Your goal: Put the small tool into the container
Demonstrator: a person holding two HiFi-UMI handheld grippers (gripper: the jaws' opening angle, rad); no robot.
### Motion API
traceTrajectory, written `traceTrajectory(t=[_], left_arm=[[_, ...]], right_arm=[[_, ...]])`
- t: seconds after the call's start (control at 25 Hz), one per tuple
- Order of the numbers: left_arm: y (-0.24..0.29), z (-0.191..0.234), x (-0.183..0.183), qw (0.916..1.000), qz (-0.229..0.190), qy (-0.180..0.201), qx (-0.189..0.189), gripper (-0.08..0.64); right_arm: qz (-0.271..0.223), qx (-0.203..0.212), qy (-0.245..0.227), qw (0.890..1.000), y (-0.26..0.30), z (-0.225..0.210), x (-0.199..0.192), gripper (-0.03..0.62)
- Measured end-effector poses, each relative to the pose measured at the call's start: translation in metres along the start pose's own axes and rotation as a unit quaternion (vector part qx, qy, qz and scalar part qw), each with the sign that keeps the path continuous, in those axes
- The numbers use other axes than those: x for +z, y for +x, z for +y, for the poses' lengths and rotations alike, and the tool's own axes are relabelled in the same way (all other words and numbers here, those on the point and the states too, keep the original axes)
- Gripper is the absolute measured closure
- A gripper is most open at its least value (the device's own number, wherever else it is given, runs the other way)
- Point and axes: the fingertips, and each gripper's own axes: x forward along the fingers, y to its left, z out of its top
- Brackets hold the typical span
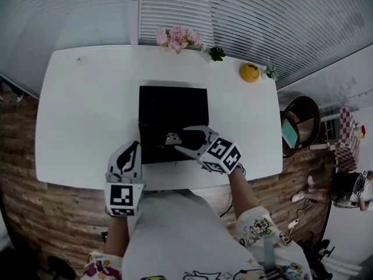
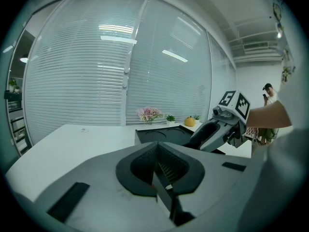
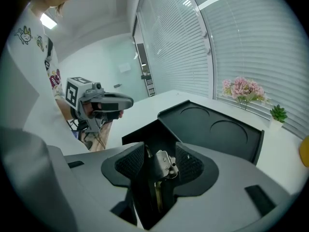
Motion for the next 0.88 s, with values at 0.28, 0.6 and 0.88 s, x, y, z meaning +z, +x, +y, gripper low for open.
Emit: traceTrajectory(t=[0.28,0.6,0.88], left_arm=[[-0.003,-0.002,0.016,0.9998,-0.016,0.009,0.003,0.555],[-0.004,-0.006,0.041,0.999,-0.04,0.022,0.0,0.555],[-0.006,-0.012,0.055,0.9979,-0.056,0.029,-0.011,0.555]], right_arm=[[-0.047,-0.035,-0.002,0.998,-0.027,-0.003,0.02,0.422],[-0.112,-0.097,-0.001,0.989,-0.068,-0.013,0.043,0.422],[-0.16,-0.139,-0.003,0.977,-0.103,-0.013,0.057,0.43]])
